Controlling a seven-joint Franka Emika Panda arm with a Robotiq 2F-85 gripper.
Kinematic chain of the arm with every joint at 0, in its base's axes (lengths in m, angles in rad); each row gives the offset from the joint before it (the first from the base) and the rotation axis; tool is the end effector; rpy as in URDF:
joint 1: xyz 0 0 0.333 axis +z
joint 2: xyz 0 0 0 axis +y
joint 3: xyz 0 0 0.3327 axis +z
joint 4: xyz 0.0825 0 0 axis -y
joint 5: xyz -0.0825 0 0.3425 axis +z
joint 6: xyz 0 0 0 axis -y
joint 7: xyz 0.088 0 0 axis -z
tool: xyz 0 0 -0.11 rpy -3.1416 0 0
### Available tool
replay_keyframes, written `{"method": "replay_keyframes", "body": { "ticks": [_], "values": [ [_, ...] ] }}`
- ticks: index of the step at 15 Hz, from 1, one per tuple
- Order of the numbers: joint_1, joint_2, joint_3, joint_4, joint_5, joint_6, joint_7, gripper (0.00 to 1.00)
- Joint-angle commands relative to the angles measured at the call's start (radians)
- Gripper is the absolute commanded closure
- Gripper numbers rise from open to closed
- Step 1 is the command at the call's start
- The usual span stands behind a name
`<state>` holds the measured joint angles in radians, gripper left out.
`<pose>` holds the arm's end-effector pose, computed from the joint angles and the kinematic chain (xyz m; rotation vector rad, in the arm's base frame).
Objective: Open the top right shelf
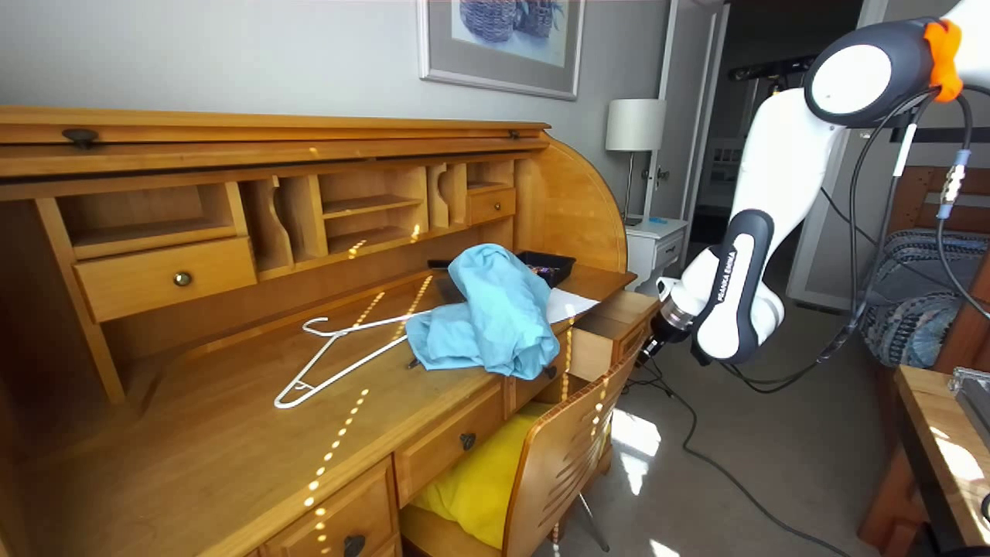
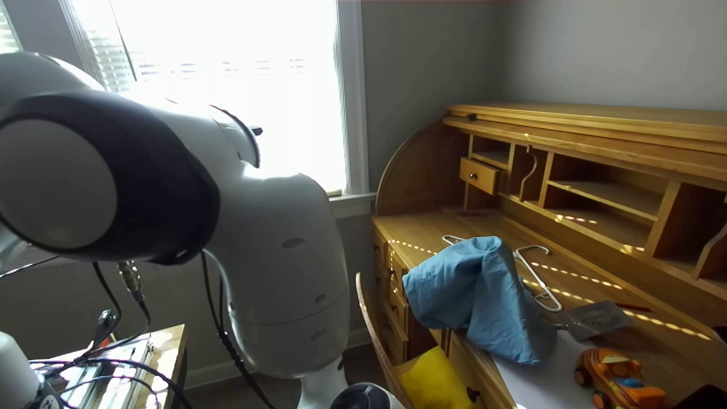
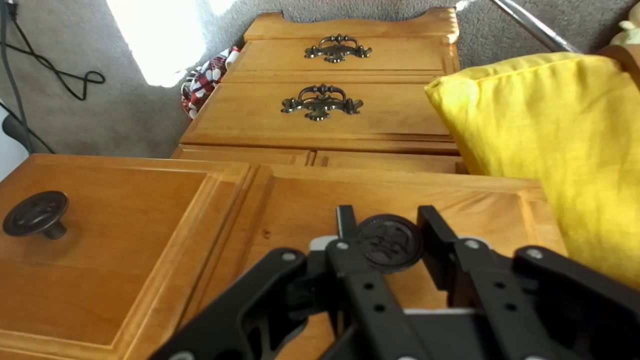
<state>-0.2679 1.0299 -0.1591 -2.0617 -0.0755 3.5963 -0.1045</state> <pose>0.5146 -0.2195 0.0464 2.8299 -0.1897 0.6735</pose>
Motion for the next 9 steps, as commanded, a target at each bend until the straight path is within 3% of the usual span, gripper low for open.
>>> {"method": "replay_keyframes", "body": {
  "ticks": [1, 9],
  "values": [
    [0.016, 0.026, 0.004, -0.124, 0.003, 0.002, 0.013, 0.9],
    [0.017, 0.041, -0.005, -0.178, 0.007, 0.098, 0.012, 0.9]
  ]
}}
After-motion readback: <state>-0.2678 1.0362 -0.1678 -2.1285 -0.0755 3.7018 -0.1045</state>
